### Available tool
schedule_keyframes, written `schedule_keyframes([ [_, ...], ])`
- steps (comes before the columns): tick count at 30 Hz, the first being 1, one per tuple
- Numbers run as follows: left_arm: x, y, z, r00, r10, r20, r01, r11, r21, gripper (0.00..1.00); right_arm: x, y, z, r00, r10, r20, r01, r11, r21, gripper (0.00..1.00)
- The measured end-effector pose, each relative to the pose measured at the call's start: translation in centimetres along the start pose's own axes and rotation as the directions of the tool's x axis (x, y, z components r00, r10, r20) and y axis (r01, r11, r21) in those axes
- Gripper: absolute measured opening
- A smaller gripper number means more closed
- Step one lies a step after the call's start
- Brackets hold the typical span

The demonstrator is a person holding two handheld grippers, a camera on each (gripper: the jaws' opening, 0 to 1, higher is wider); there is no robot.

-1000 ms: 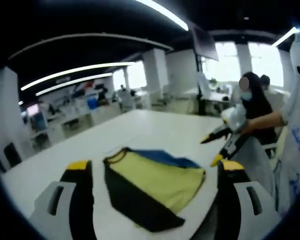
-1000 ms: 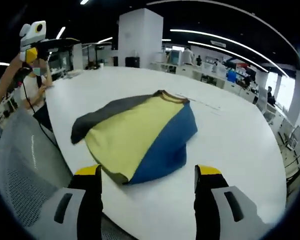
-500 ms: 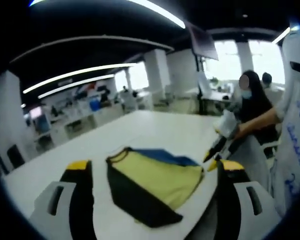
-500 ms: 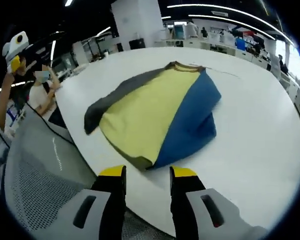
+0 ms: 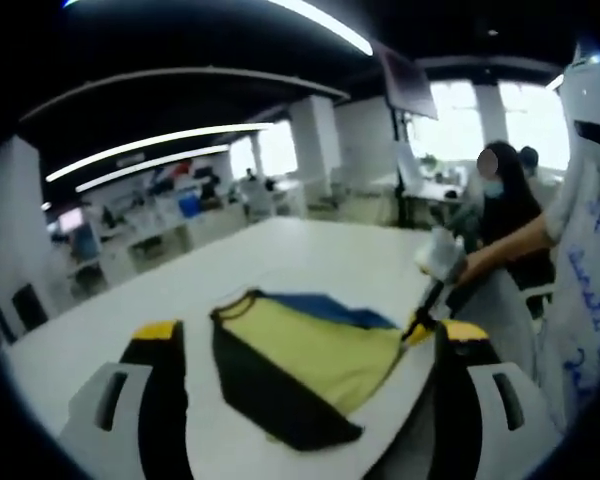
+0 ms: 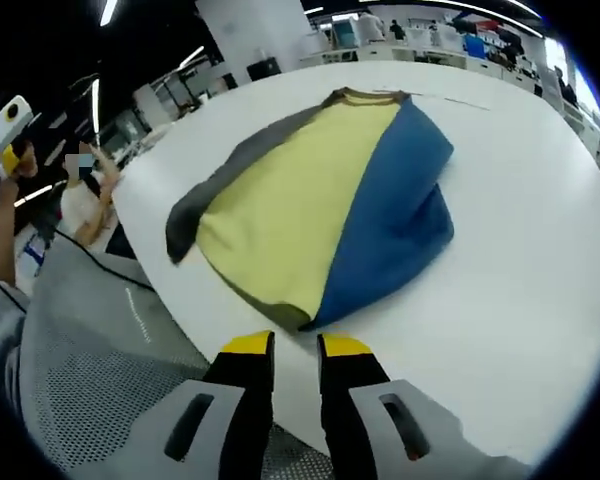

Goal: Fold the garment on the visible template until the final outline fits inside the template.

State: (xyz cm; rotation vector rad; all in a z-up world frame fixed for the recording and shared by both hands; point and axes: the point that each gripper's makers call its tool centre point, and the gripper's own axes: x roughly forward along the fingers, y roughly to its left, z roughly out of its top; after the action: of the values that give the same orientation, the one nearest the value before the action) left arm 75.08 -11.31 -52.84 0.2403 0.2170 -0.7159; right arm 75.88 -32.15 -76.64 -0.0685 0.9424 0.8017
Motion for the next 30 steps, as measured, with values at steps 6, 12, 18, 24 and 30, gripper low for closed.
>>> schedule_keyframes([
  [6,-0.2,0.2,-0.6,1.000,0.007,-0.009,-0.007,1.000,-0.013,1.00,0.2,-0.5,0.6,1.000,-0.007,0.006,0.007,1.000,0.030,0.10],
  [12,-0.3,0.3,-1.5,0.999,0.008,-0.036,-0.009,1.000,-0.026,1.00,0.4,-0.4,0.5,1.000,-0.009,-0.002,0.009,1.000,0.028,0.07],
  [18,-0.5,0.5,-1.4,0.999,0.012,-0.035,-0.013,0.999,-0.030,1.00,0.3,-0.7,0.3,1.000,-0.019,-0.013,0.019,1.000,0.016,0.02],
  [24,-0.3,0.3,-1.3,0.999,0.002,-0.032,-0.003,0.999,-0.033,1.00,-0.1,-0.7,0.3,1.000,-0.021,-0.015,0.021,1.000,0.013,0.02],
  [30,-0.2,0.2,-1.3,0.999,-0.001,-0.036,0.000,1.000,-0.031,0.99,-0.9,-1.0,0.2,0.999,-0.042,-0.005,0.042,0.999,-0.009,0.01],
])
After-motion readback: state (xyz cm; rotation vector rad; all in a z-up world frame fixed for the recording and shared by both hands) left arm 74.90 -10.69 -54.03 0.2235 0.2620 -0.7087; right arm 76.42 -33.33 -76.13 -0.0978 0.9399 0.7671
